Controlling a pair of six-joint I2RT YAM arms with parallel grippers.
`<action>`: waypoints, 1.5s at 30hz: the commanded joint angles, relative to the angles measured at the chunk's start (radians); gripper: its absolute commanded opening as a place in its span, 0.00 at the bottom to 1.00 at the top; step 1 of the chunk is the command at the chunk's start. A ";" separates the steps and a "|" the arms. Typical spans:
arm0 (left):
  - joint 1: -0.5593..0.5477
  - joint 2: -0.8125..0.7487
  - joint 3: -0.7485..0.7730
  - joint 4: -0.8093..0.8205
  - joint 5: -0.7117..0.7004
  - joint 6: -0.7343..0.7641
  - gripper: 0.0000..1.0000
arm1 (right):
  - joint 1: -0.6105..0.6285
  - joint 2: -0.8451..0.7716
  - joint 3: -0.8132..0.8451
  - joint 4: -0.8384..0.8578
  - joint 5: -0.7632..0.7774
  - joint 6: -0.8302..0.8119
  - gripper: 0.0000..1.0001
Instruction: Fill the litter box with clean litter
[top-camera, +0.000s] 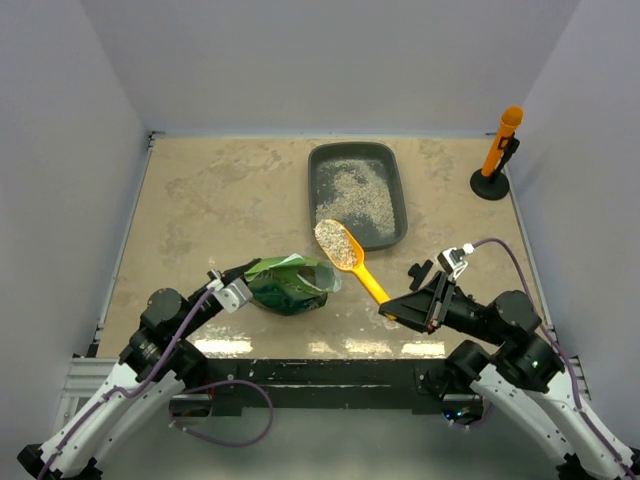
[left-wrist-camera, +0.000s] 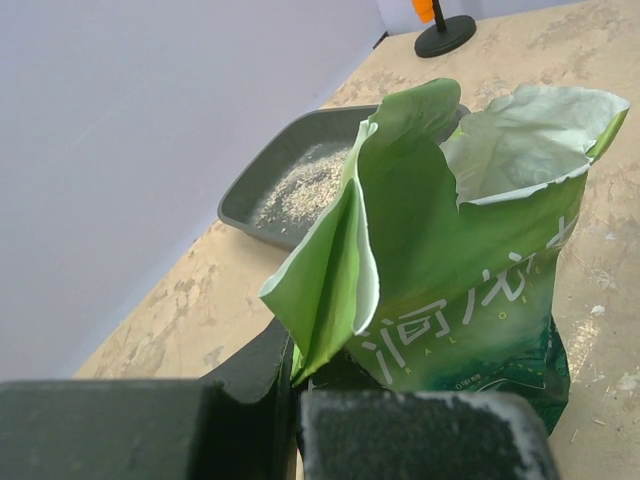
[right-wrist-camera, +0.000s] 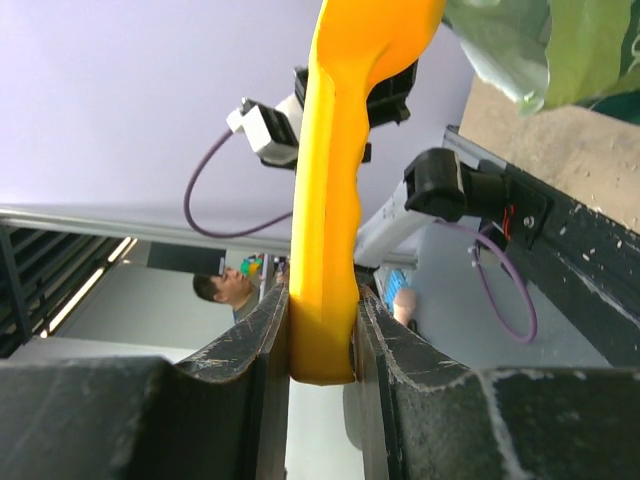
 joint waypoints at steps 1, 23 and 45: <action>0.007 -0.011 -0.004 0.101 0.012 -0.011 0.00 | 0.004 0.047 0.037 0.162 0.116 0.010 0.00; 0.007 -0.004 -0.054 0.187 0.180 -0.074 0.00 | -0.074 0.562 -0.110 0.801 0.371 -0.011 0.00; 0.007 -0.031 -0.057 0.179 0.150 -0.065 0.00 | -0.418 1.267 0.117 0.811 -0.007 -0.327 0.00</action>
